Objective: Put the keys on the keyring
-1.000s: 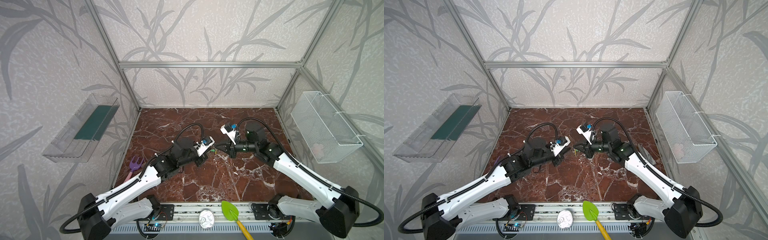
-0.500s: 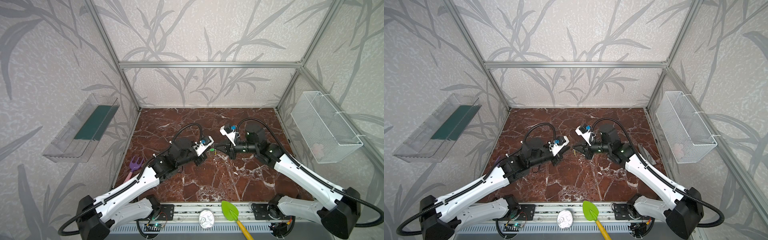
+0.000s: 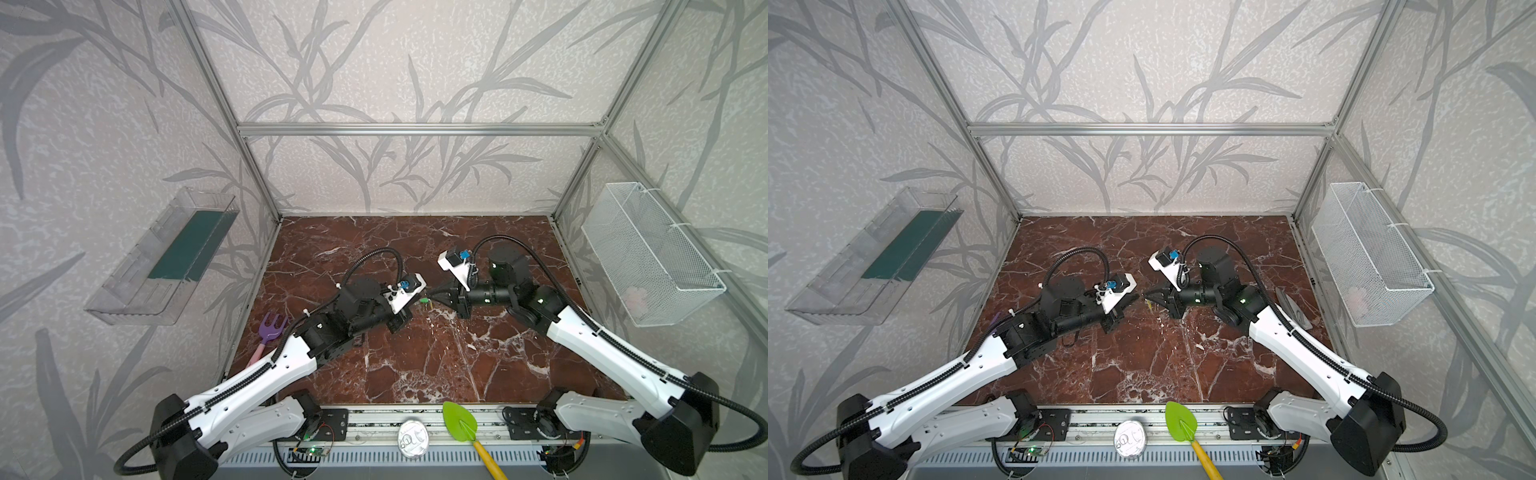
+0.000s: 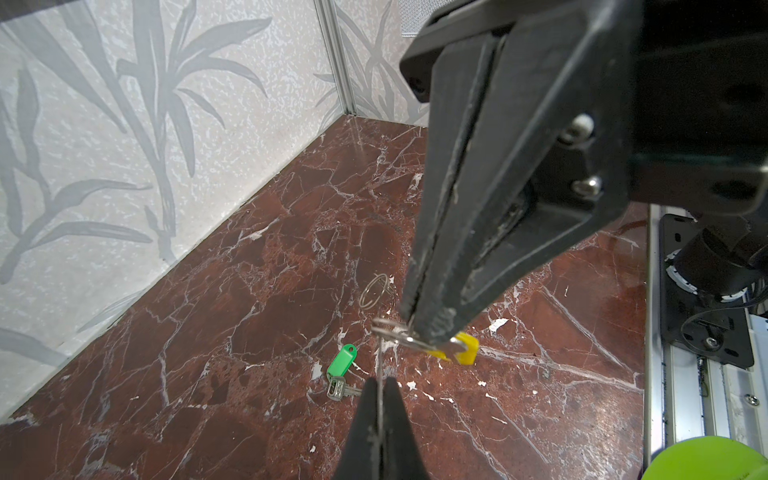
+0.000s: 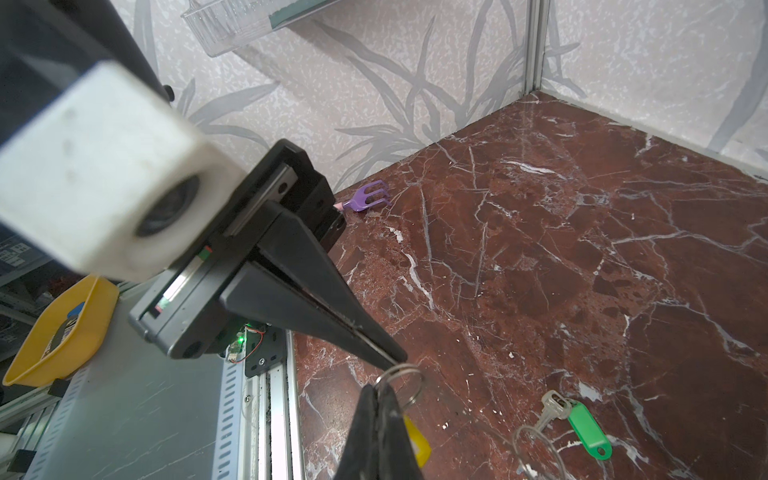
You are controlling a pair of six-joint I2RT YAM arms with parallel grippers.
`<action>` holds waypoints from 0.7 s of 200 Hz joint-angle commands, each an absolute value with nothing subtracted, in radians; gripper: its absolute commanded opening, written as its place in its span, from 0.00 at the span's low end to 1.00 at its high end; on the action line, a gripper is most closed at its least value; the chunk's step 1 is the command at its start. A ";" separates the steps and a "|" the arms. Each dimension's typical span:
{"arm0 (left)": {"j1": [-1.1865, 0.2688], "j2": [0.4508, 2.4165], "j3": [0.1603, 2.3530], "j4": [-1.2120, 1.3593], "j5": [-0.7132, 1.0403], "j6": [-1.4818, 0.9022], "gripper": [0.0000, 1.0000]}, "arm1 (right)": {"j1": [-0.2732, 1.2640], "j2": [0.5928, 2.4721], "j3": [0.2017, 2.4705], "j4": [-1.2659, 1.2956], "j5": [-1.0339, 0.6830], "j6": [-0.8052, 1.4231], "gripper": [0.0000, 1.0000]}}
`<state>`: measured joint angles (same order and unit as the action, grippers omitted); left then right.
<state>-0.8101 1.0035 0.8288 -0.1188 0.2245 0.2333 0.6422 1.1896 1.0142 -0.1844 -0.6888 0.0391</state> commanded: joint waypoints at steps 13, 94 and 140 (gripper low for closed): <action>-0.813 0.991 0.833 -0.056 0.290 0.256 0.00 | 0.642 1.238 1.054 -0.183 -0.750 0.020 0.00; -0.814 0.963 0.826 -0.045 0.322 0.271 0.00 | 0.641 1.267 1.061 -0.165 -0.743 0.042 0.00; -0.813 0.957 0.827 -0.034 0.339 0.274 0.00 | 0.641 1.277 1.073 -0.191 -0.672 0.075 0.00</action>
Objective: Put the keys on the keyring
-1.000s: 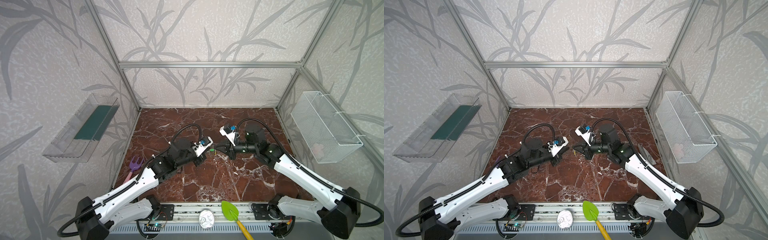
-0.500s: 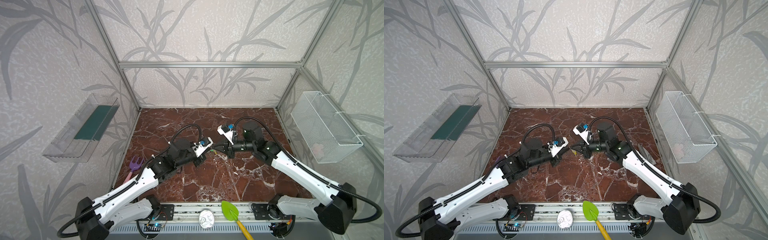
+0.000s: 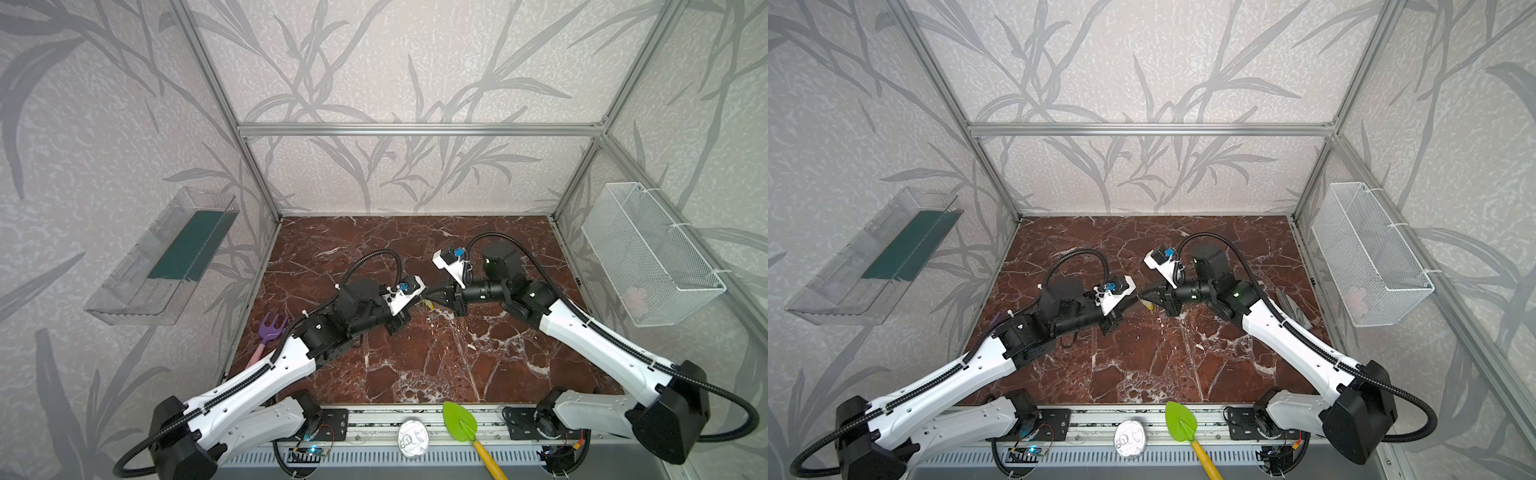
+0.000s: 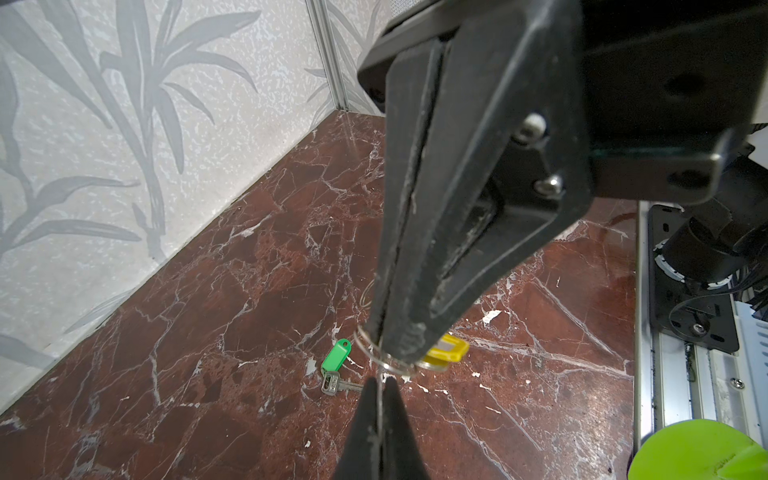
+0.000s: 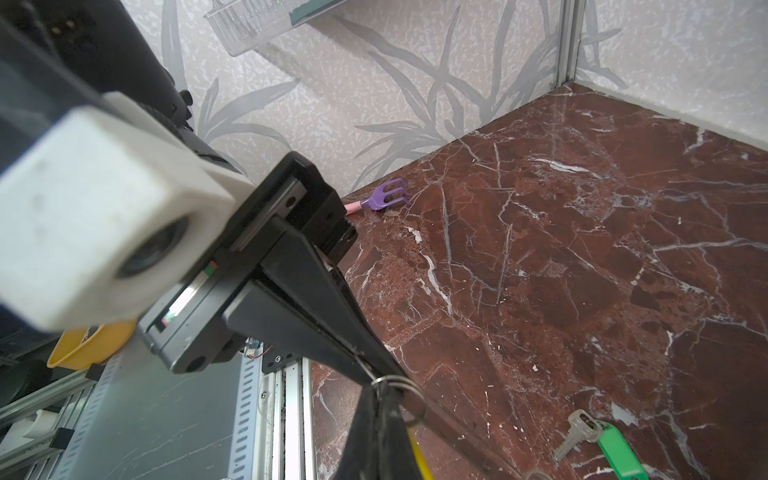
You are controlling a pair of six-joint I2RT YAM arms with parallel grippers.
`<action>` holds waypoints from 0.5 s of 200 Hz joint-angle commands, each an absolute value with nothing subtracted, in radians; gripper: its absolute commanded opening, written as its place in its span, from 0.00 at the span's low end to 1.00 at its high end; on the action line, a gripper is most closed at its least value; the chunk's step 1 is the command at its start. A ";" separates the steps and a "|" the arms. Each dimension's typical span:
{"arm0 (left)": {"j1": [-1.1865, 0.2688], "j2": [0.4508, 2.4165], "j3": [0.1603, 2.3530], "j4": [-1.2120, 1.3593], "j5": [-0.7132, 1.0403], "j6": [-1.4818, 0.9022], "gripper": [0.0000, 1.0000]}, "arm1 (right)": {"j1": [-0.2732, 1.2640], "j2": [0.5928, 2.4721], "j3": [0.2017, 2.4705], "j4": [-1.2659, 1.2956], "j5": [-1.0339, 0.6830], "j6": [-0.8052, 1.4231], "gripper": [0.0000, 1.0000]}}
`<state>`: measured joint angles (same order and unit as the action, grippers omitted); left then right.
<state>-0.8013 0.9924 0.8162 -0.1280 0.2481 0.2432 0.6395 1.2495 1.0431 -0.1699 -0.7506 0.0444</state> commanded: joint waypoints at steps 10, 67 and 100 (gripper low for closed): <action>-0.814 0.951 0.827 -0.031 0.340 0.276 0.00 | 0.641 1.280 1.078 -0.203 -0.659 0.081 0.00; -0.814 0.936 0.822 -0.017 0.357 0.283 0.00 | 0.641 1.296 1.079 -0.219 -0.599 0.136 0.00; -0.814 0.928 0.807 0.004 0.366 0.285 0.00 | 0.640 1.295 1.069 -0.182 -0.646 0.138 0.00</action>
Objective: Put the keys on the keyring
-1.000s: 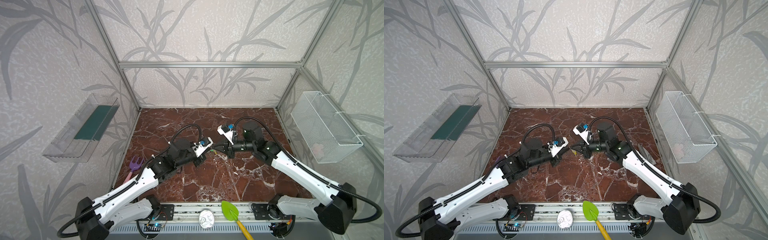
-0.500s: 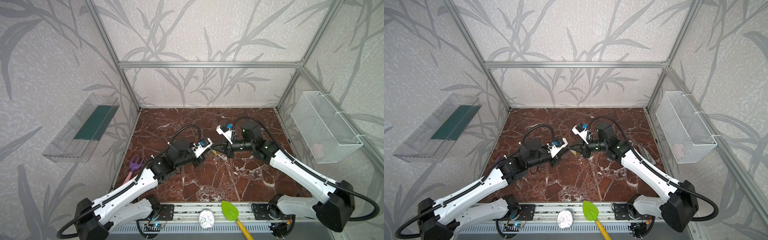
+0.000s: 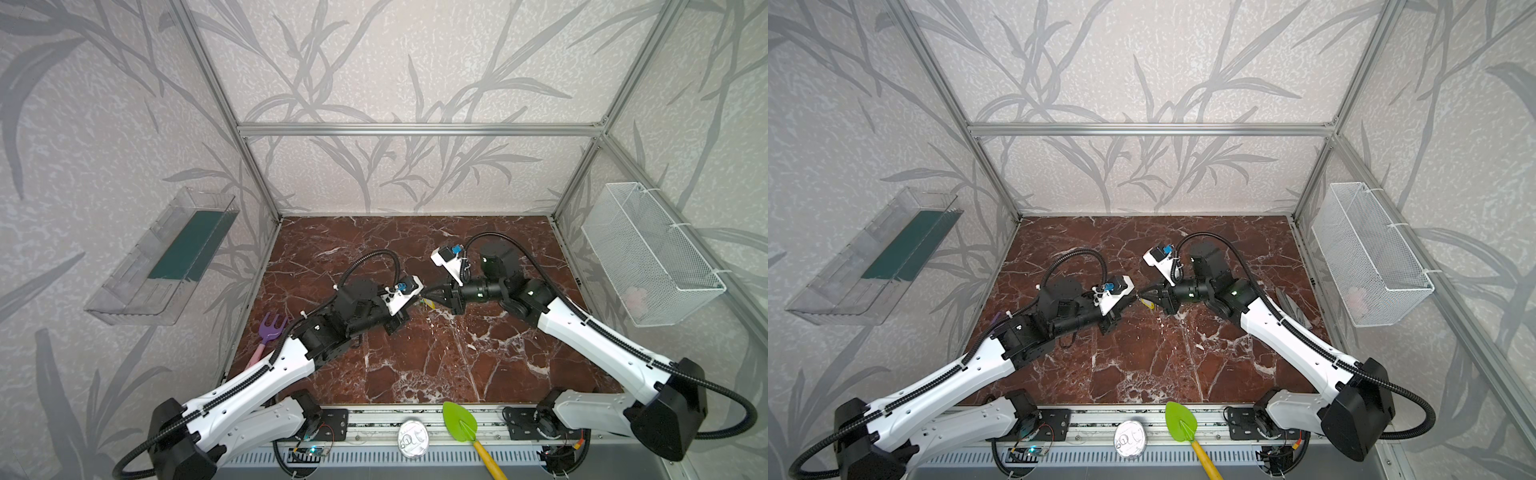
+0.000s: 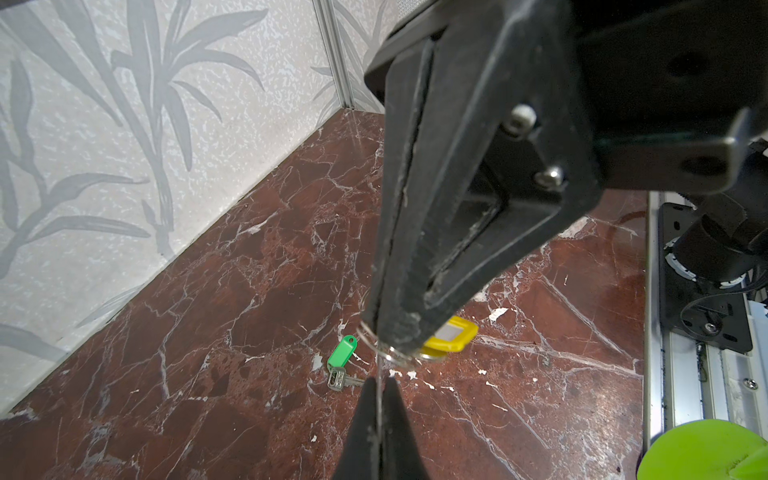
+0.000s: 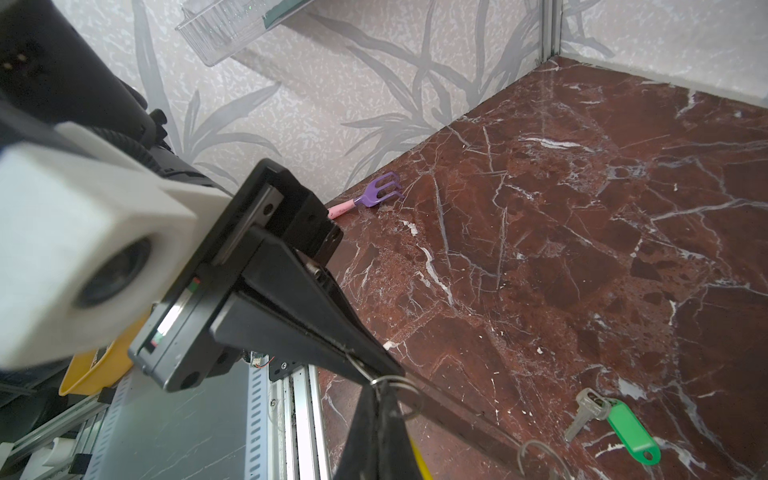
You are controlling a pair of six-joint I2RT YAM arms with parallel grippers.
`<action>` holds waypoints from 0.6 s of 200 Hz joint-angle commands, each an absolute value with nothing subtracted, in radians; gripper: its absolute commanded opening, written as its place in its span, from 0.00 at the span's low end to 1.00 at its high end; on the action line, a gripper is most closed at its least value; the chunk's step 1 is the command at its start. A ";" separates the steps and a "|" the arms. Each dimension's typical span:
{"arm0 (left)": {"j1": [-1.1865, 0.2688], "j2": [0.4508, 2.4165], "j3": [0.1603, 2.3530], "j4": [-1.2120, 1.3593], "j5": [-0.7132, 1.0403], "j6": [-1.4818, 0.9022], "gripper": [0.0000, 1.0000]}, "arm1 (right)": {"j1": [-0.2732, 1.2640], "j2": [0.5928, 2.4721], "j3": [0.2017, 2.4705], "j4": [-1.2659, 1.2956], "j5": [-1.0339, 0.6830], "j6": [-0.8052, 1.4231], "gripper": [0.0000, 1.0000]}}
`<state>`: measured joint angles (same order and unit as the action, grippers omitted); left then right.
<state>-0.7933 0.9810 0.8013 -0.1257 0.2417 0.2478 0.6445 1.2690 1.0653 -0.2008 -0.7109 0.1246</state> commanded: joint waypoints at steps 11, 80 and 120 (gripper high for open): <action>-0.813 0.921 0.801 0.011 0.384 0.287 0.00 | 0.640 1.289 1.063 -0.179 -0.638 0.113 0.00; -0.813 0.895 0.780 0.025 0.475 0.308 0.00 | 0.634 1.312 1.103 -0.228 -0.581 0.011 0.00; -0.813 0.884 0.762 0.048 0.493 0.311 0.00 | 0.622 1.312 1.120 -0.244 -0.589 -0.052 0.00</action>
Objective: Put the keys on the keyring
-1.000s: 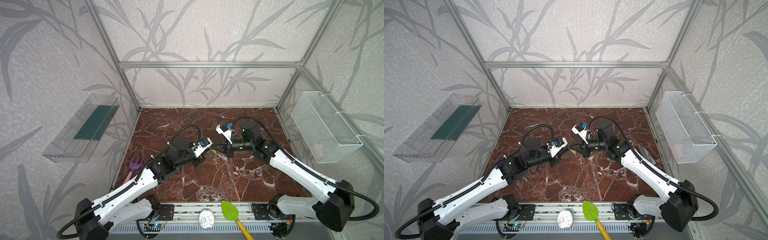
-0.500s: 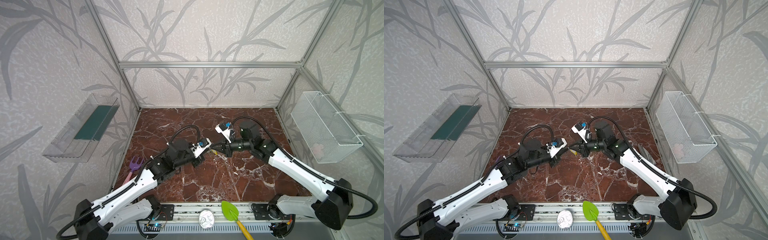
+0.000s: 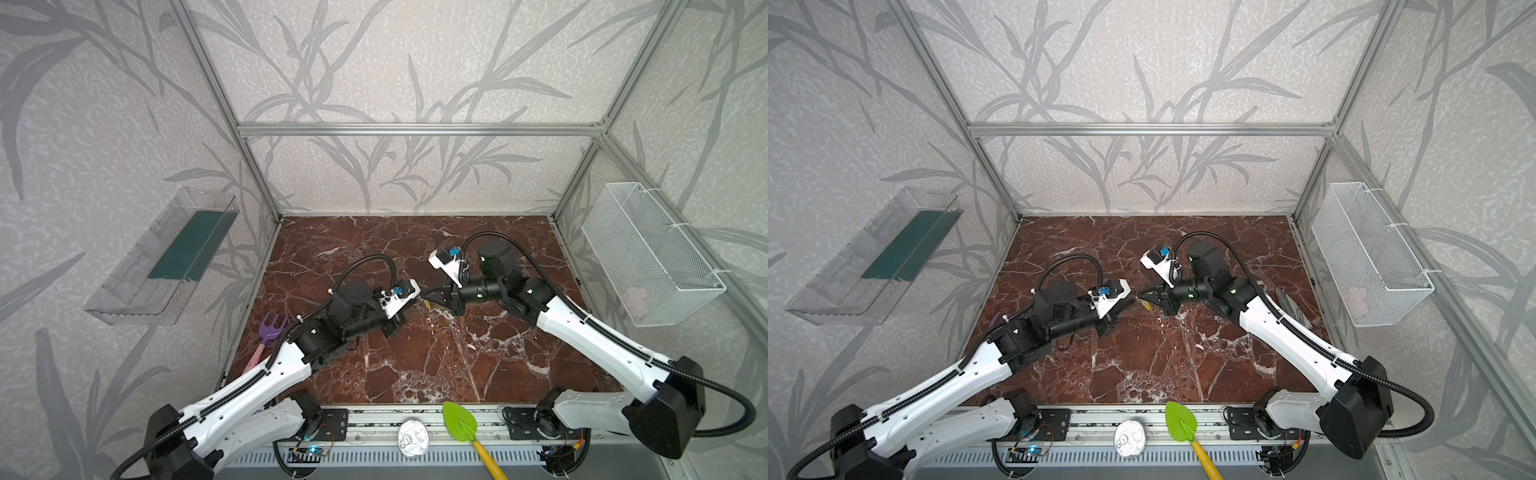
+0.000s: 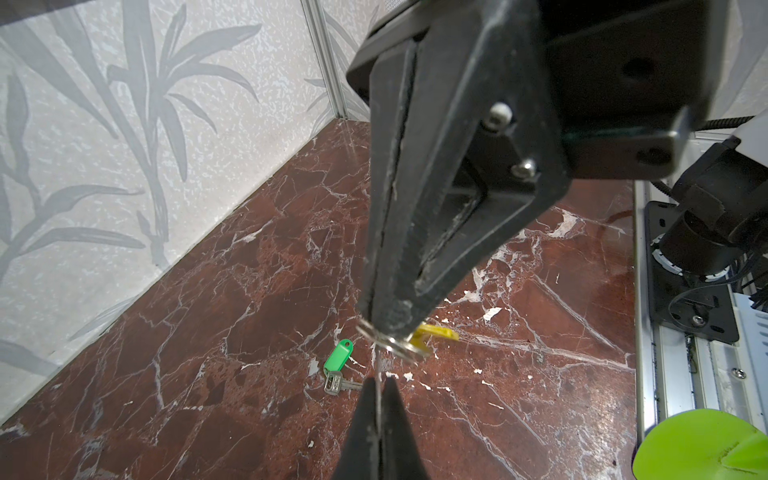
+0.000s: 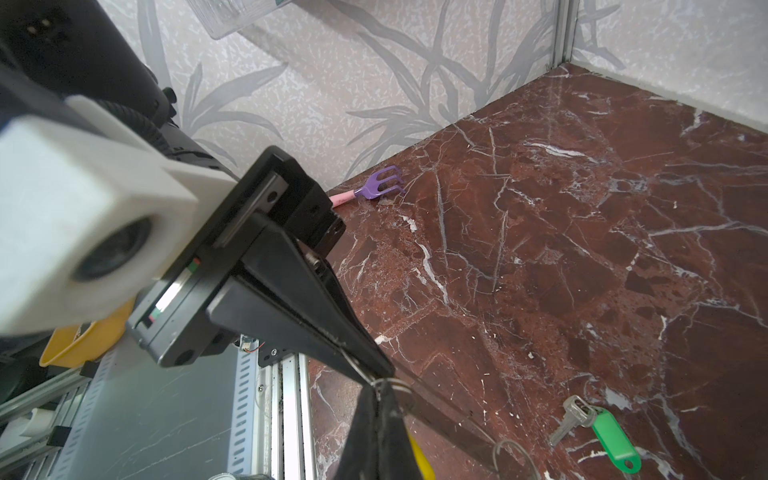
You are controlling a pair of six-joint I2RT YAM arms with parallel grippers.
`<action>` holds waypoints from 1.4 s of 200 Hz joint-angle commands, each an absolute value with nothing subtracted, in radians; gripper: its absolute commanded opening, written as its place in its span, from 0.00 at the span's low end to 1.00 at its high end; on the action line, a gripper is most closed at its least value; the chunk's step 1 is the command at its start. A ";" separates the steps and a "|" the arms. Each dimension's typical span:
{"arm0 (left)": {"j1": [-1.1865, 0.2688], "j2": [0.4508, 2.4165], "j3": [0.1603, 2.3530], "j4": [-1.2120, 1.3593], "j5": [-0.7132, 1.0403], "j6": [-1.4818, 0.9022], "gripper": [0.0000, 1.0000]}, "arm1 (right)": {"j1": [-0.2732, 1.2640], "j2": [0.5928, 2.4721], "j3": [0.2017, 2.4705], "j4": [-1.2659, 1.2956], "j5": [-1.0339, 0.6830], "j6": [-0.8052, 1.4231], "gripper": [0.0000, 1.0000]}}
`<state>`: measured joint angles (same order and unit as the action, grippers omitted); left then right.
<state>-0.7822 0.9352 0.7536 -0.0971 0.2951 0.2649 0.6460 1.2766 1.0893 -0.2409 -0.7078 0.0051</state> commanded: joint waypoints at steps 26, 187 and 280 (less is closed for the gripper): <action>-0.813 0.885 0.764 0.042 0.499 0.314 0.00 | 0.612 1.305 1.123 -0.239 -0.621 -0.064 0.00; -0.813 0.836 0.725 0.049 0.446 0.308 0.00 | 0.605 1.153 1.062 -0.266 -0.532 -0.055 0.00; -0.813 0.856 0.673 0.132 0.373 0.278 0.00 | 0.605 1.108 1.087 -0.270 -0.569 -0.058 0.00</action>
